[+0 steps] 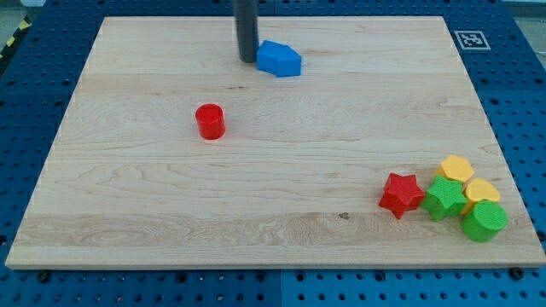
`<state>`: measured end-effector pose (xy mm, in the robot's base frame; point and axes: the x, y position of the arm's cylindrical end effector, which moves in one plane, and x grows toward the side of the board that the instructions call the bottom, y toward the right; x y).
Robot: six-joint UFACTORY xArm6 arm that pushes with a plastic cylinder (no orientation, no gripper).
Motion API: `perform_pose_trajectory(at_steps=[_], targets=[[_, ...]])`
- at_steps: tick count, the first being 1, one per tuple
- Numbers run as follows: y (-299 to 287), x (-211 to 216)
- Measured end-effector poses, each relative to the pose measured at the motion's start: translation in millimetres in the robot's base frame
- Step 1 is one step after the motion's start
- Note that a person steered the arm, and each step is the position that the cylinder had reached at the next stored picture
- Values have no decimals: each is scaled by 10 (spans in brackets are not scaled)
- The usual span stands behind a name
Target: Push blue cube along with blue triangle towards center
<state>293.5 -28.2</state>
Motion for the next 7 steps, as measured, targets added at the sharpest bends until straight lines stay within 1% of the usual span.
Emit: perform_pose_trajectory(at_steps=[2, 3, 6, 7], targets=[[817, -6], [1115, -6], [1442, -15], [1476, 85]])
